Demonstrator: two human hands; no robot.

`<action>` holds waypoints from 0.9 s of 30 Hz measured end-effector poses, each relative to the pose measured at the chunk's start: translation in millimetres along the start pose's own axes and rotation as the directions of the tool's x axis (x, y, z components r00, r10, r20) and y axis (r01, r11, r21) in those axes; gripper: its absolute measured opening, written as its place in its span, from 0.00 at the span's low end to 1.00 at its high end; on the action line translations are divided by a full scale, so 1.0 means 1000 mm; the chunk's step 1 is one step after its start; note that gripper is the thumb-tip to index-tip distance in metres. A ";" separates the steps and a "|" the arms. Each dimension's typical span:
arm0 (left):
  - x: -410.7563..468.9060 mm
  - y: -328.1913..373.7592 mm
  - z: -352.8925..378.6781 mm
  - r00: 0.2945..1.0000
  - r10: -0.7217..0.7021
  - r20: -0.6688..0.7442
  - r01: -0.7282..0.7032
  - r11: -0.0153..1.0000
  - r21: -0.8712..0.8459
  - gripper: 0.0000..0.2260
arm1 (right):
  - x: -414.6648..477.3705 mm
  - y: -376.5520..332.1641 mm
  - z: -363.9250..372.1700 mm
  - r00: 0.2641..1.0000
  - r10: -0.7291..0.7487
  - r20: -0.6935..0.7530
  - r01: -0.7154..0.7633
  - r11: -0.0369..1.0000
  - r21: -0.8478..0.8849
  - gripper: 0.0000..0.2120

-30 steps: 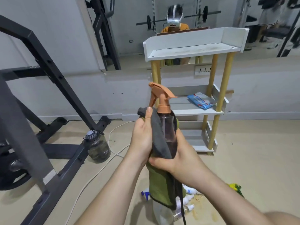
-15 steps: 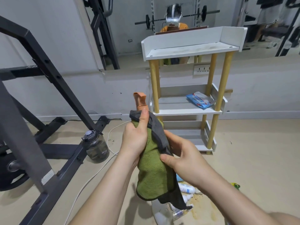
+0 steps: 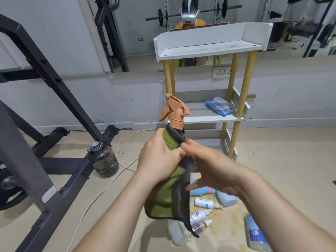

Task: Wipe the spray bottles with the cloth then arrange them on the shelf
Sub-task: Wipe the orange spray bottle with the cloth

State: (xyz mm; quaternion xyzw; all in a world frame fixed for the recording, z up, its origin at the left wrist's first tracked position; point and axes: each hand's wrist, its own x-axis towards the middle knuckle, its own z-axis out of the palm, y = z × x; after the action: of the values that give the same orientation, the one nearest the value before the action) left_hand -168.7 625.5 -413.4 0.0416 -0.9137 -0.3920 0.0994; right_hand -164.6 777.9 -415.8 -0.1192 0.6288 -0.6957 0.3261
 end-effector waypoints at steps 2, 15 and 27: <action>-0.010 0.006 0.007 0.997 0.078 -0.018 -0.075 0.988 0.138 0.22 | 0.000 -0.008 -0.005 0.979 -0.096 -0.177 0.083 0.993 -0.080 0.10; -0.006 -0.018 0.025 0.961 0.171 0.215 -0.098 0.944 -0.315 0.25 | 0.011 -0.027 -0.009 0.608 -0.372 -0.702 0.688 0.687 0.233 0.08; -0.035 -0.008 0.063 0.790 0.610 0.053 -0.582 0.721 0.377 0.33 | 0.015 -0.022 -0.016 0.515 -0.247 -0.821 0.735 0.620 0.275 0.10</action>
State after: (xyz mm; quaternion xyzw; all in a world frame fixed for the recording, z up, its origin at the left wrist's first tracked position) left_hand -148.0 670.1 -467.3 -0.2216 -0.9310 -0.1558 0.2446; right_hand -191.4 781.7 -401.4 0.0857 0.3825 -0.9072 -0.1528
